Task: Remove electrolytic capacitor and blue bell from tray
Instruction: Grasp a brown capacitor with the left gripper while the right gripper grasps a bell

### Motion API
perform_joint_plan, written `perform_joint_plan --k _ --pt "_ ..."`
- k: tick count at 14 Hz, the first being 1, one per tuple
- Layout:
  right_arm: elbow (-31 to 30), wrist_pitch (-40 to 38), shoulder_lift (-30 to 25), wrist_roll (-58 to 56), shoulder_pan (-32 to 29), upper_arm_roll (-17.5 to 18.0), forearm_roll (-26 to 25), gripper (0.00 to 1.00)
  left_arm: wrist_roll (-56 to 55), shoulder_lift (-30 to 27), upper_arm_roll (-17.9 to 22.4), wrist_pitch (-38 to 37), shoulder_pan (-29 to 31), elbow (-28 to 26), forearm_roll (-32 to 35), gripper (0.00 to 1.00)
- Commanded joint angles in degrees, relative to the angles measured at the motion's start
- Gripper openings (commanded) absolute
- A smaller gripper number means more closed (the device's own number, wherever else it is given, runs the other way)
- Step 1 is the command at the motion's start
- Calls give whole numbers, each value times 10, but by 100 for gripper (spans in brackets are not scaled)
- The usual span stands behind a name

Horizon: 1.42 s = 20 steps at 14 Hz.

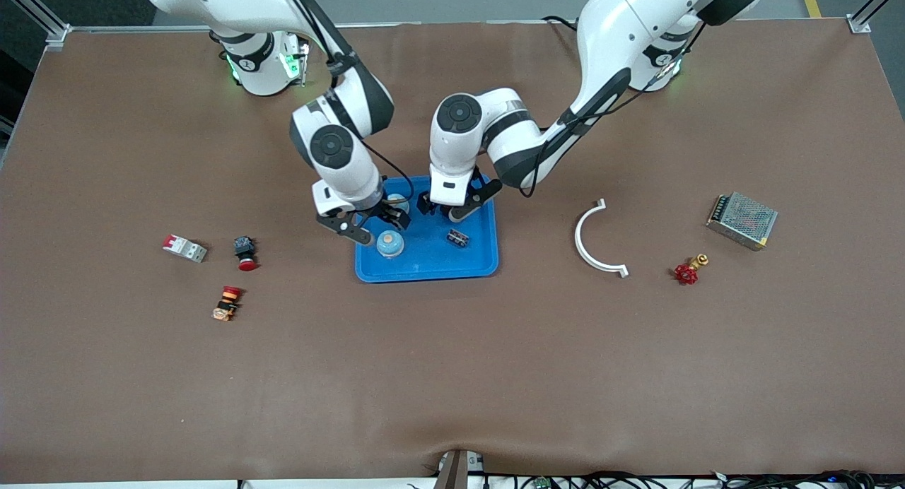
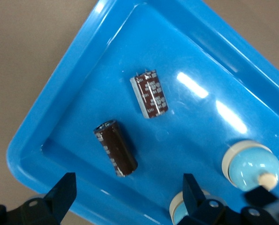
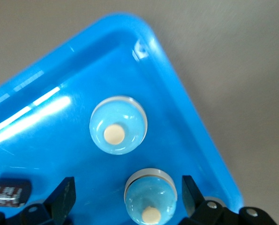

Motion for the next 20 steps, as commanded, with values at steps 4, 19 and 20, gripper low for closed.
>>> perform_joint_plan --k 4,19,20 --pt "1 26 41 7 15 -5 9 100 -87 23 46 3 -38 10 13 100" --pt "-32 42 44 26 43 -5 23 100 -80 13 64 -50 -44 12 14 0" --pt "-31 42 44 26 43 -5 35 100 -66 -2 62 -76 -34 13 14 0"
